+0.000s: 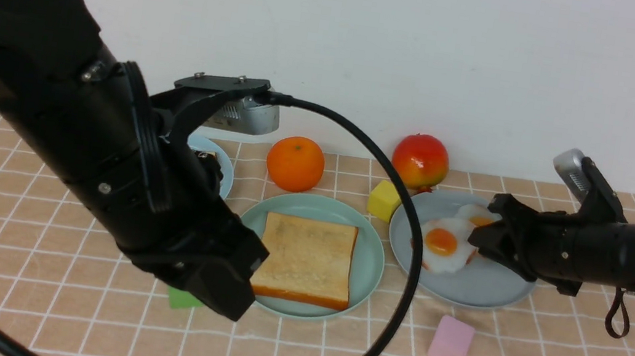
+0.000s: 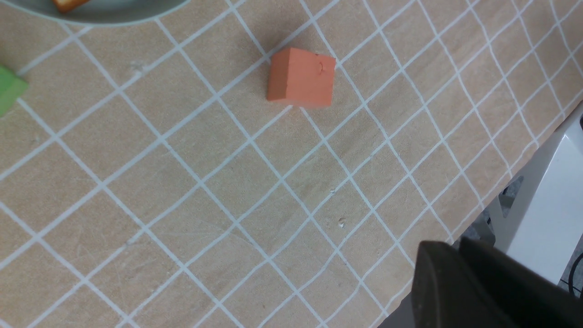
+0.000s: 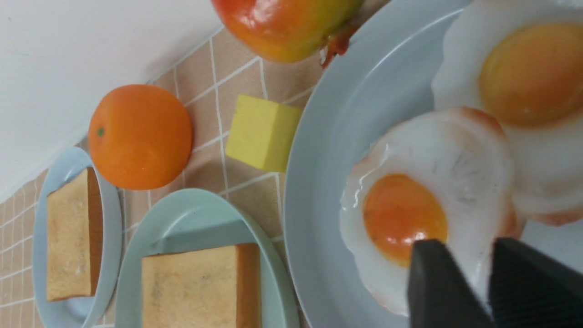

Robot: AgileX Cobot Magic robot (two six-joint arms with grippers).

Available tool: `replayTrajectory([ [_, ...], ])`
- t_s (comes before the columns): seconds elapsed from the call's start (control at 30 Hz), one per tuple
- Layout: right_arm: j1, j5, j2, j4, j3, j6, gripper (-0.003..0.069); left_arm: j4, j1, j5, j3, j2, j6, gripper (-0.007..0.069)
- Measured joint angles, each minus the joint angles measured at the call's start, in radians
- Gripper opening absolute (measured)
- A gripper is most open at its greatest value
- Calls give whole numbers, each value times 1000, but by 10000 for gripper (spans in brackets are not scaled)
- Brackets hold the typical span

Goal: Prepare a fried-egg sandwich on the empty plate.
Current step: Use the right arm to grab a fried egg

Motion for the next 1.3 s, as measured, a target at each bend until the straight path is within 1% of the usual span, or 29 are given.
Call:
replayTrajectory([
  [0.1, 0, 0, 0, -2, 0, 0, 319, 1, 0, 0, 0, 0, 0, 71],
  [0.17, 0, 0, 0, -2, 0, 1, 365, 1, 0, 0, 0, 0, 0, 73],
  [0.3, 0, -14, 0, -1, 0, 1, 402, 1, 0, 0, 0, 0, 0, 76],
  [0.47, 0, -41, 0, 35, 0, 4, 406, 1, 0, 0, 0, 0, 0, 83],
  [0.7, 0, -27, 15, 39, 0, 7, 406, 1, 0, 0, 0, 0, 0, 92],
  [1.03, 0, -1, 71, 46, 0, 94, 407, 2, 0, 0, 0, 0, 0, 92],
  [1.3, 0, 3, 76, 47, -9, 118, 407, 4, 0, 0, 0, 0, 0, 94],
])
